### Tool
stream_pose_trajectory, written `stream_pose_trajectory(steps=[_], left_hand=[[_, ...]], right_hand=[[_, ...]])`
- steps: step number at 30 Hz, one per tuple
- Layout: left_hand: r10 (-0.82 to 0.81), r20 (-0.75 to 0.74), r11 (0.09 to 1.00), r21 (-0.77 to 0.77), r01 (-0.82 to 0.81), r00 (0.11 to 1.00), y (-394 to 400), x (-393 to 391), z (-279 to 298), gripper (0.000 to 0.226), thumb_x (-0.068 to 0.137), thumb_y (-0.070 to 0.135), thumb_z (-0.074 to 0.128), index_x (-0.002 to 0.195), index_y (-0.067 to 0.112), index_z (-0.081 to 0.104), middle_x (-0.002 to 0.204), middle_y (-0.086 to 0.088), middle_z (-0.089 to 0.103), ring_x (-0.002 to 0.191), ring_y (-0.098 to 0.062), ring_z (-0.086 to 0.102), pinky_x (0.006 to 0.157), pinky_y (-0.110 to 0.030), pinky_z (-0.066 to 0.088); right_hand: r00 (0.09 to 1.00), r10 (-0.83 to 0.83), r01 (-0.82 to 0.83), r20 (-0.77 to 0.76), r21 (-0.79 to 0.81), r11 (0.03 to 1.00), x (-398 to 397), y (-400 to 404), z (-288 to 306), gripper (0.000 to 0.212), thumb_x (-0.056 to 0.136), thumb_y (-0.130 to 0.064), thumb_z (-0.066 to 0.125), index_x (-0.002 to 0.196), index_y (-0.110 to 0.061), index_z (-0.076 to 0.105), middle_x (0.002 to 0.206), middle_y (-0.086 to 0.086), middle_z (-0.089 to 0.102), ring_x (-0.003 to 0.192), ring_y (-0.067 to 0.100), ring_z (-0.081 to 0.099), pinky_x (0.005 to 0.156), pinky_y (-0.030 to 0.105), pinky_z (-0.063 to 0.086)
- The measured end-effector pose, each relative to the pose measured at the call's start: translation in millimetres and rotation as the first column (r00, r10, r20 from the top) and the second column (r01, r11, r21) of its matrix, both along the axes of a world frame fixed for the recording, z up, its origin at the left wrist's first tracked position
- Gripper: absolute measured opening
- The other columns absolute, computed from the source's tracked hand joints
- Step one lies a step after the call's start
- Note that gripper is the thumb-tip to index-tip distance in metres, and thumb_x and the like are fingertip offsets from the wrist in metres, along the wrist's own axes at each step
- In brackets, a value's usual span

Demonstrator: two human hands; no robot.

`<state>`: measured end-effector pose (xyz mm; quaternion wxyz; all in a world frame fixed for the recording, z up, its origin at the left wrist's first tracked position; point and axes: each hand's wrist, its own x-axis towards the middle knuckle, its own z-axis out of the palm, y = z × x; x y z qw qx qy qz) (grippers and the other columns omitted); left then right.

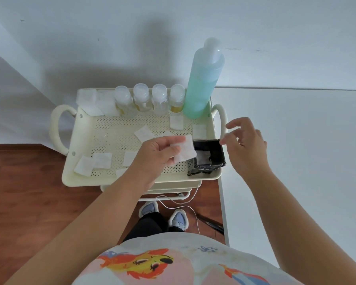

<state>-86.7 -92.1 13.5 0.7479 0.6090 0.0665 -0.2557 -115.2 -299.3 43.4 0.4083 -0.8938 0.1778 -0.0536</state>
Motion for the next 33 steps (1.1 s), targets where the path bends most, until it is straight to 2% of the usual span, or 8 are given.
stream_pose_trajectory(steps=[4, 7, 11, 15, 21, 24, 28, 33], left_hand=[[-0.034, 0.08, 0.999, -0.032, 0.036, 0.996, -19.6, 1.5, 14.2, 0.038, 0.089, -0.007, 0.059, 0.096, 0.026, 0.076, 0.105, 0.001, 0.073, 0.095, -0.008, 0.069, 0.078, -0.021, 0.056], [-0.031, 0.098, 0.999, -0.037, 0.035, 0.995, -26.6, 4.3, 19.6, 0.037, 0.091, -0.009, 0.055, 0.103, 0.022, 0.071, 0.106, -0.003, 0.072, 0.093, -0.008, 0.07, 0.079, -0.022, 0.056], [-0.009, 0.041, 0.994, -0.106, 0.014, 0.999, -27.2, 3.4, 17.4, 0.032, 0.093, -0.005, 0.053, 0.107, 0.018, 0.07, 0.109, -0.002, 0.071, 0.095, -0.01, 0.069, 0.078, -0.022, 0.056], [0.016, 0.044, 0.998, -0.068, -0.013, 0.999, -26.1, 1.8, 11.6, 0.023, 0.088, 0.001, 0.065, 0.099, 0.019, 0.074, 0.092, 0.005, 0.077, 0.089, -0.009, 0.071, 0.079, -0.024, 0.057], [-0.103, 0.174, 0.977, 0.203, 0.067, 0.979, -30.0, -4.1, 2.7, 0.012, 0.082, 0.011, 0.075, 0.086, 0.022, 0.078, 0.086, -0.011, 0.074, 0.068, -0.008, 0.065, 0.064, -0.018, 0.053], [-0.06, 0.216, 0.964, 0.265, 0.0, 0.975, -25.4, -1.0, -1.0, 0.013, 0.084, 0.011, 0.073, 0.085, 0.023, 0.077, 0.075, -0.004, 0.071, 0.064, -0.009, 0.068, 0.058, -0.02, 0.055], [0.008, 0.204, 0.956, 0.287, -0.067, 0.979, -9.1, 7.5, -9.6, 0.013, 0.085, 0.012, 0.071, 0.087, 0.024, 0.075, 0.07, 0.006, 0.067, 0.066, -0.011, 0.069, 0.06, -0.024, 0.056], [-0.039, 0.191, 0.943, 0.331, -0.027, 0.981, -1.4, 8.0, -16.6, 0.011, 0.085, 0.017, 0.071, 0.091, 0.026, 0.072, 0.069, 0.01, 0.066, 0.068, -0.015, 0.07, 0.064, -0.032, 0.059]], right_hand=[[0.991, 0.119, -0.107, -0.053, 0.197, 0.975, 0.6, 14.8, 9.8, 0.017, 0.085, -0.02, 0.054, 0.094, -0.034, 0.056, 0.071, -0.007, 0.069, 0.063, 0.01, 0.056, 0.056, 0.025, 0.04], [0.996, 0.059, -0.023, -0.065, 0.464, 0.885, -0.7, 18.2, 11.7, 0.016, 0.088, -0.015, 0.057, 0.099, -0.027, 0.056, 0.059, -0.006, 0.063, 0.046, 0.006, 0.051, 0.048, 0.023, 0.042], [0.997, 0.046, -0.003, -0.057, 0.589, 0.808, -6.1, 13.0, 13.4, 0.029, 0.082, -0.009, 0.072, 0.102, -0.019, 0.054, 0.068, 0.001, 0.071, 0.055, 0.012, 0.063, 0.051, 0.022, 0.049], [0.994, 0.088, -0.042, -0.069, 0.496, 0.867, -3.0, 3.4, 14.4, 0.026, 0.079, -0.004, 0.074, 0.095, -0.019, 0.059, 0.075, 0.006, 0.074, 0.062, 0.017, 0.067, 0.059, 0.028, 0.054], [0.996, 0.08, -0.05, -0.043, 0.474, 0.879, 6.3, -7.2, 9.0, 0.033, 0.078, 0.0, 0.072, 0.094, -0.026, 0.059, 0.078, 0.007, 0.069, 0.064, 0.018, 0.059, 0.06, 0.035, 0.05], [0.978, 0.16, -0.119, -0.13, 0.275, 0.954, 9.6, -7.4, -0.7, 0.034, 0.076, -0.003, 0.069, 0.092, -0.032, 0.059, 0.08, 0.002, 0.071, 0.058, 0.01, 0.057, 0.055, 0.026, 0.048], [0.924, 0.288, -0.284, -0.252, 0.055, 0.957, 7.8, 2.2, -11.6, 0.036, 0.075, -0.003, 0.058, 0.088, -0.035, 0.061, 0.074, -0.006, 0.069, 0.055, 0.003, 0.057, 0.047, 0.014, 0.045], [0.91, 0.247, -0.347, -0.333, -0.283, 0.894, 15.2, 13.1, -15.7, 0.031, 0.085, -0.008, 0.046, 0.104, -0.031, 0.055, 0.088, 0.002, 0.065, 0.071, 0.026, 0.061, 0.063, 0.038, 0.056]])
